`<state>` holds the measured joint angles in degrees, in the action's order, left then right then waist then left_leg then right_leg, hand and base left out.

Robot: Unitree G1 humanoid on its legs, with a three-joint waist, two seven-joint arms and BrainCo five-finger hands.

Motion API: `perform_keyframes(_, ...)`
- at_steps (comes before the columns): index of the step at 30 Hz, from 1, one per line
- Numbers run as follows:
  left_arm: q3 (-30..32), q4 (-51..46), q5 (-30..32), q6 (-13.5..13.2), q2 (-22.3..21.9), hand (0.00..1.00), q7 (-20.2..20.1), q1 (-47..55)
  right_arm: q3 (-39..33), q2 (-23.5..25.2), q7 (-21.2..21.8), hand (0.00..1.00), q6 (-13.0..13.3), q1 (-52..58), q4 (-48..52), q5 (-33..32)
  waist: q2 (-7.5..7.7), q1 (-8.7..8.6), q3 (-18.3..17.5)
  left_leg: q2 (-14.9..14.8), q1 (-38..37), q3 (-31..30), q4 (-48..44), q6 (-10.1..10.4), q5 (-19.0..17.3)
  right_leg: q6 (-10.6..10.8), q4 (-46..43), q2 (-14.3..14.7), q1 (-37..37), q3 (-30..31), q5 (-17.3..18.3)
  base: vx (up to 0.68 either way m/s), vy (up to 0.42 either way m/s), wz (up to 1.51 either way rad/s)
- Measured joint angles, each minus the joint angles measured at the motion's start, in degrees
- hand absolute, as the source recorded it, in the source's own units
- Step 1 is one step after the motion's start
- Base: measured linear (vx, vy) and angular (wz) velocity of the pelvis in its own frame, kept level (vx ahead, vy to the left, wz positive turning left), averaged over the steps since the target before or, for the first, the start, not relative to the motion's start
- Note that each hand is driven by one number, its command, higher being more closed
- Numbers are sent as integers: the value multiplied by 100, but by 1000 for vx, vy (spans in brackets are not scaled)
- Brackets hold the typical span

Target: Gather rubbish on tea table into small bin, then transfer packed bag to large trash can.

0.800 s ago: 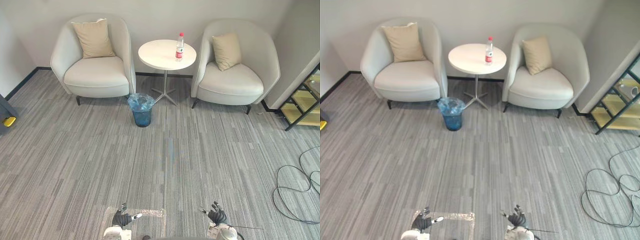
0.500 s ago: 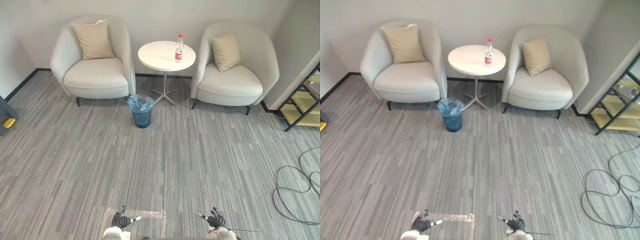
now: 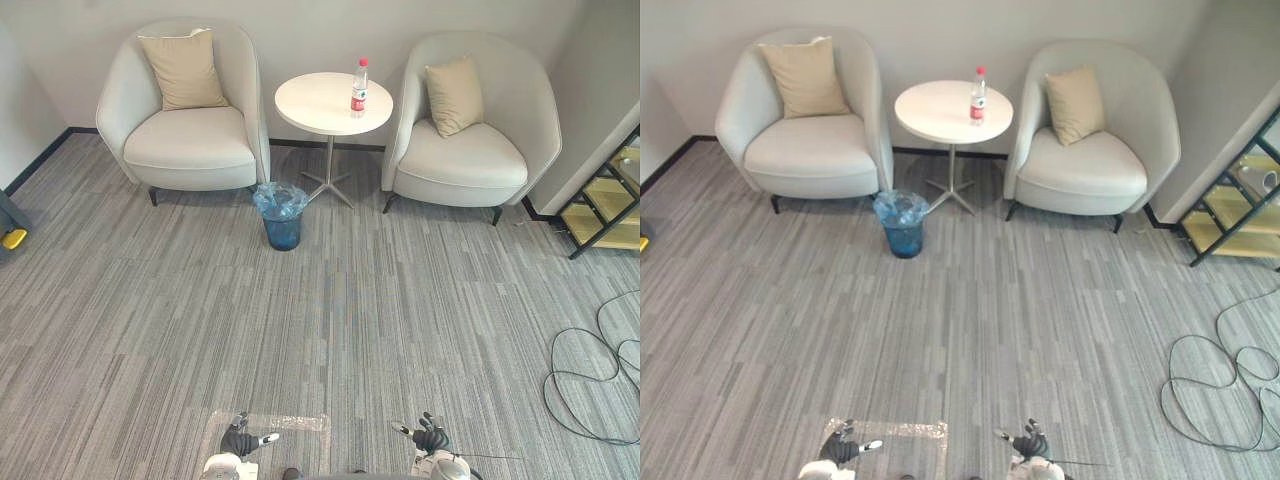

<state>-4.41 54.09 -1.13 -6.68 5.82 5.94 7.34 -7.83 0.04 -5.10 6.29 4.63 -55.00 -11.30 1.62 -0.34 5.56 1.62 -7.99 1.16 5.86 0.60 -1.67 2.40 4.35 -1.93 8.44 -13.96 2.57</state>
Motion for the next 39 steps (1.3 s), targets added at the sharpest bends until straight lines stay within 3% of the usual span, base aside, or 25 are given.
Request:
perform_keyframes(12, -107, 7, 3, 70, 52, 0, 7, -152, 16, 5, 6, 0, -3, -92, 11, -11, 42, -10, 162, -20, 138, -11, -88, 31, -54, -23, 13, 20, -57, -51, 19, -1, -1, 1)
perform_keyframes(15, -107, -50, 0, 83, 74, 0, 6, -262, 42, 9, 35, 0, -1, -128, 48, -65, 40, -5, 318, -103, 807, 72, -1563, 95, -797, -125, -258, 35, -167, -21, 199, 11, -15, -3)
perform_keyframes(16, -101, -109, -1, 84, 79, 0, 5, -273, 88, -12, 40, 0, 3, -147, 62, -72, 17, -2, 362, -194, 1168, 244, -2388, 255, -1018, -168, -360, 57, -180, -2, 284, 23, -23, -4)
perform_keyframes(18, -98, -302, -8, 83, 79, 0, 9, -291, 123, -64, 39, 0, 5, -169, 84, -111, -25, 0, 496, -409, 1763, 523, -3885, 310, -1047, -244, -484, 106, -68, 52, 393, 12, -27, -10)
perform_keyframes(20, -16, -398, -8, 83, 57, 0, 11, -310, 120, -134, 25, 0, 3, -161, 244, -116, -94, 41, 613, -619, 2158, 700, -4867, 485, -984, -373, -548, 127, 64, 157, 591, 57, 20, -14)
perform_keyframes(21, 73, -397, -13, 84, 33, 0, 14, -329, 120, -121, 22, 0, 10, -141, 264, -117, -100, 37, 629, -660, 2261, 720, -5048, 451, -1062, -383, -579, 112, 90, 179, 641, 87, 57, -13)
perform_keyframes(22, 124, -405, -17, 83, -8, 0, 27, -342, 115, -164, 4, 0, 3, -140, 262, -118, -137, 36, 651, -710, 2427, 723, -5061, 387, -1268, -399, -651, 66, 103, 253, 737, 124, 72, -13)
perform_keyframes(24, 127, -454, -25, 80, 0, 0, 40, -349, 111, -251, -6, 0, -7, -145, 256, -119, -118, 52, 690, -657, 2624, 767, -4356, 397, -1295, -308, -661, -147, 163, 330, 846, 250, 149, -29)
perform_keyframes(25, 125, -517, -20, 75, -13, 0, 50, -344, 112, -286, -12, 0, -7, -174, 257, -115, -118, 72, 690, -486, 2651, 732, -3267, 370, -1017, -175, -707, -334, 172, 476, 983, 249, 153, -33)
perform_keyframes(26, 124, -515, -20, 76, -17, 0, 50, -343, 112, -288, -13, 0, -7, -181, 258, -115, -125, 73, 689, -473, 2650, 723, -3140, 383, -959, -151, -710, -342, 172, 490, 998, 295, 189, -41)
perform_keyframes(27, 124, -514, -21, 78, -59, 0, 56, -327, 117, -306, -15, 0, -7, -218, 258, -112, -200, 93, 676, -429, 2583, 579, -2306, 456, -610, -31, -703, -374, 150, 595, 1078, 286, 212, -38)
perform_keyframes(28, 141, -494, -22, 79, -93, 0, 58, -315, 122, -333, -21, 0, -18, -254, 244, -108, -226, 138, 677, -403, 2514, 561, -2195, 321, -100, 63, -704, -415, 171, 699, 1147, 369, 252, -55)
perform_keyframes(29, 183, -510, -23, 80, -64, 0, 65, -358, 164, -244, -15, 0, -26, -302, 243, -102, -98, 211, 650, -244, 2508, 670, -2224, 126, -264, 28, -745, -569, 146, 833, 1152, 413, 226, -41)
perform_keyframes(31, 287, -503, -24, 84, -102, 0, 55, -442, 191, -202, 24, 0, -32, -366, 242, -12, -47, 219, 650, -148, 2616, 758, -2546, -7, -613, 61, -1216, -716, -108, 974, 1148, 463, 215, -24)
perform_keyframes(33, 334, -473, -27, 93, -138, 0, 54, -432, 192, -234, 57, 0, -37, -413, 242, 21, -24, 301, 657, -116, 2187, 1044, -2581, -214, -788, 173, -2684, -870, -583, 1365, 1150, 497, 215, -45)
perform_keyframes(35, 314, -464, -26, 93, -134, 0, 41, -375, 240, -247, 76, 0, -38, -420, 241, 120, -7, 269, 658, -5, 1536, 1143, -2262, -322, -873, 718, -4439, -1001, -1111, 1508, 751, 441, 121, -31)
perform_keyframes(36, 243, -442, -24, 93, -114, 0, 40, -382, 290, -244, 94, 0, -42, -416, 242, 245, -14, 207, 660, 20, 1138, 1125, -2045, -339, -884, 780, -5395, -1025, -1448, 1356, 718, 423, 79, -1)
perform_keyframes(38, 101, -428, -21, 90, -85, 0, 40, -390, 365, -245, 140, 0, -43, -413, 249, 249, -24, 132, 660, 10, 637, 996, -1674, -339, -884, 516, -6131, -1117, -1828, 743, 869, 379, 19, 18)
perform_keyframes(39, 68, -366, -22, 93, -97, 0, 39, -421, 362, -251, 158, 0, -45, -416, 248, 247, -52, 100, 686, -28, 335, 894, -1453, -338, -883, 255, -6206, -1178, -1975, 333, 1042, 409, -36, 29)
